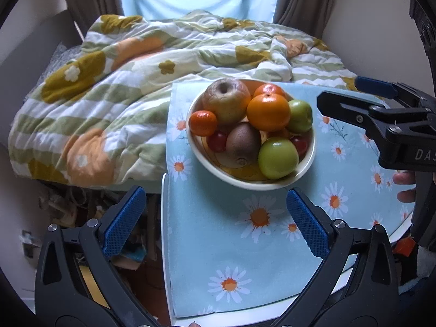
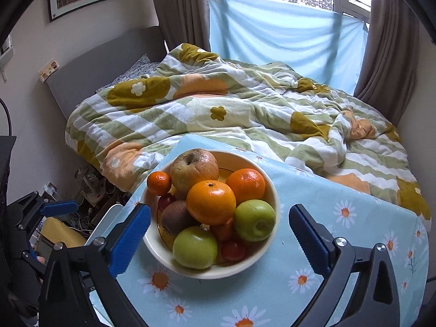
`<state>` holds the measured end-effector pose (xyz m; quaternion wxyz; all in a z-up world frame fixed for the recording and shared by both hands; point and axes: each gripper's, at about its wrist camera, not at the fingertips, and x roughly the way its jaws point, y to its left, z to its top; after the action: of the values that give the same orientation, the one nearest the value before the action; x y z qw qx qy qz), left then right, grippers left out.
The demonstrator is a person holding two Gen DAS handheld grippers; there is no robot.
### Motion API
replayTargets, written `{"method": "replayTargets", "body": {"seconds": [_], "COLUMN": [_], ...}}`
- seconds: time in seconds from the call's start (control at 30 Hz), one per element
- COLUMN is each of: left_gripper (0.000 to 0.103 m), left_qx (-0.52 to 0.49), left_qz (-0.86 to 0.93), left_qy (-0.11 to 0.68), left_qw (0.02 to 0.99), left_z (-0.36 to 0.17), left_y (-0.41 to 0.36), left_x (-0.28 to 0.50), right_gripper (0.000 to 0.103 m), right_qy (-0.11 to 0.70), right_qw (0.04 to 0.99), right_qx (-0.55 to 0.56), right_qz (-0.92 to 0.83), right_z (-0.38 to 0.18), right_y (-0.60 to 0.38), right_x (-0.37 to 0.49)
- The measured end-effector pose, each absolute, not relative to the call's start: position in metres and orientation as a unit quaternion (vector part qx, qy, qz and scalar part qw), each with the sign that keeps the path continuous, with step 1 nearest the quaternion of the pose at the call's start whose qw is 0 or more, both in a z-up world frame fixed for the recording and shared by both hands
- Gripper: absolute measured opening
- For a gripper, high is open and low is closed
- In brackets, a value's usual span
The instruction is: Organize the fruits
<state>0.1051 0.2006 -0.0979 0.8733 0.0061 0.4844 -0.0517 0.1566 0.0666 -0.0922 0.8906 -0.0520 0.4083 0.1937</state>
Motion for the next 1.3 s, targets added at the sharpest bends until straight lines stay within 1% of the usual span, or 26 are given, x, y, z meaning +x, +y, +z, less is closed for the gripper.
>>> {"method": "replayTargets", "body": {"seconds": [0.2,0.33,0.53,0.77,0.97,1.3], "left_gripper": [0.103,0.103,0.103,0.103,0.103,0.103], "left_qx": [0.003,-0.018,-0.012,-0.006,0.016,0.012], "left_qz": [-0.051,-0.058,-0.05,-0.041,-0.025,-0.023], "left_qy": [0.457,0.441,0.415,0.404,0.396,0.387], "left_qw": [0.888,0.896,0.909,0.914,0.918,0.922], "left_z": [-0.06,-0.035,-0.009,-0.001,0.001,0.005], "left_y": [0.176,0.157,0.123,0.099,0.085,0.083], "left_x": [0.096,0.086,0.066,0.048,0.039,0.036], "right_gripper": [0.101,0.101,0.101,0.101,0.101,0.101], "right_qy": [0.392,0.382,0.385,0.402,0.411,0.408], "right_qw": [0.905,0.915,0.92,0.915,0.912,0.913], "right_qx": [-0.043,-0.031,-0.012,-0.002,0.005,0.015], "right_qz": [0.158,0.128,0.074,0.025,0.007,0.004], "right_z": [-0.054,-0.033,-0.018,-0.023,-0.029,-0.029], "right_y": [0.021,-0.012,-0.061,-0.097,-0.108,-0.115], "right_x": [0.126,0.108,0.081,0.053,0.041,0.034]}}
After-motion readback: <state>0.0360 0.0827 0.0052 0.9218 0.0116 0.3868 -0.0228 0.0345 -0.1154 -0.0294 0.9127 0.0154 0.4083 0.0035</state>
